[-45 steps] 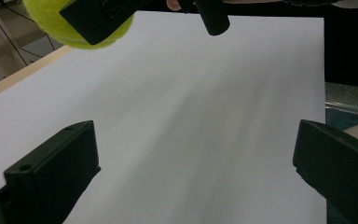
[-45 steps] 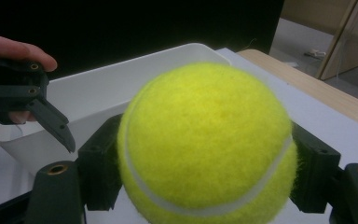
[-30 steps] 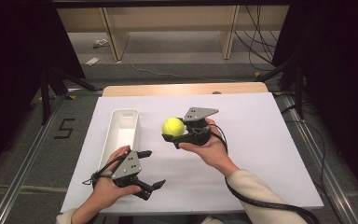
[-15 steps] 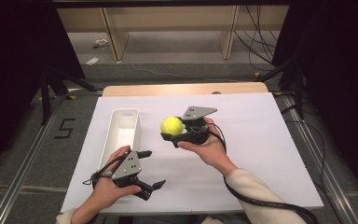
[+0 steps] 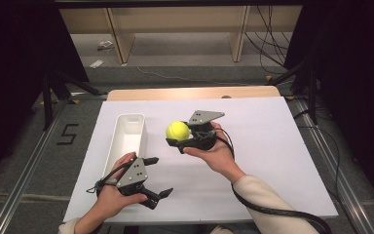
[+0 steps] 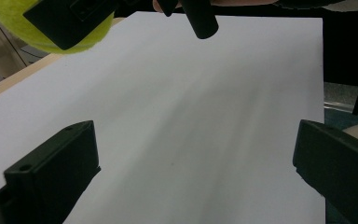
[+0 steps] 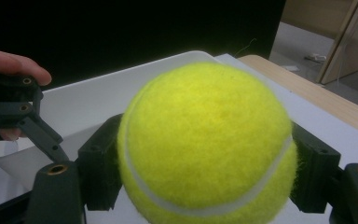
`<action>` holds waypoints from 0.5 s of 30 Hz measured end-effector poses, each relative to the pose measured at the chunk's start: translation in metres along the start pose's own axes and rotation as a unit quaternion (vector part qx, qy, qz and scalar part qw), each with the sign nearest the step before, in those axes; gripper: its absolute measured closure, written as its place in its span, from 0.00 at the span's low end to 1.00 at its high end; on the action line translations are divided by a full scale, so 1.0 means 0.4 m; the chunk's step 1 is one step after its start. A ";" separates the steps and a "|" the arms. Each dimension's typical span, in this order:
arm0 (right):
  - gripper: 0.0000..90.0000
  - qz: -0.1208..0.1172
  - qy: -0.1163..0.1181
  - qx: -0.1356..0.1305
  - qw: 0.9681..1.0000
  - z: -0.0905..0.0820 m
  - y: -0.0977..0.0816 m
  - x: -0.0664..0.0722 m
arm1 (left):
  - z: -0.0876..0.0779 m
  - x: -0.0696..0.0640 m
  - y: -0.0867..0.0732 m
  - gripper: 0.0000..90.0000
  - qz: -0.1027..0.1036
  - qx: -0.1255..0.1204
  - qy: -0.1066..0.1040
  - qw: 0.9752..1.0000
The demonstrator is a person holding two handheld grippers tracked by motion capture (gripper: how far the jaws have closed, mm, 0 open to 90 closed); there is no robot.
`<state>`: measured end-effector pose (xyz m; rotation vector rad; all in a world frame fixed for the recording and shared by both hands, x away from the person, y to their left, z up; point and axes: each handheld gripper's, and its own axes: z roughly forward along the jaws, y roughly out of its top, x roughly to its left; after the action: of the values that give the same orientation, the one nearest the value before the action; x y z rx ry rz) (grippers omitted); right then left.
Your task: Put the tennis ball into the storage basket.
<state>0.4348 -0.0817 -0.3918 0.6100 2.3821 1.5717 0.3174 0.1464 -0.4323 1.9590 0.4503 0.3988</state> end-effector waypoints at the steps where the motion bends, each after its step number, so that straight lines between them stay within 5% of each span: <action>1: 0.30 0.000 0.000 0.000 1.000 0.001 0.000 0.000 | 0.000 0.000 0.000 0.00 0.000 0.000 0.000 1.000; 15: 0.30 0.003 0.000 -0.002 1.000 0.004 0.007 -0.002 | 0.001 0.000 0.000 0.00 0.001 0.000 -0.001 1.000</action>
<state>0.4368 -0.0799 -0.3901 0.6171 2.3792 1.5794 0.3173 0.1462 -0.4324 1.9603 0.4482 0.3984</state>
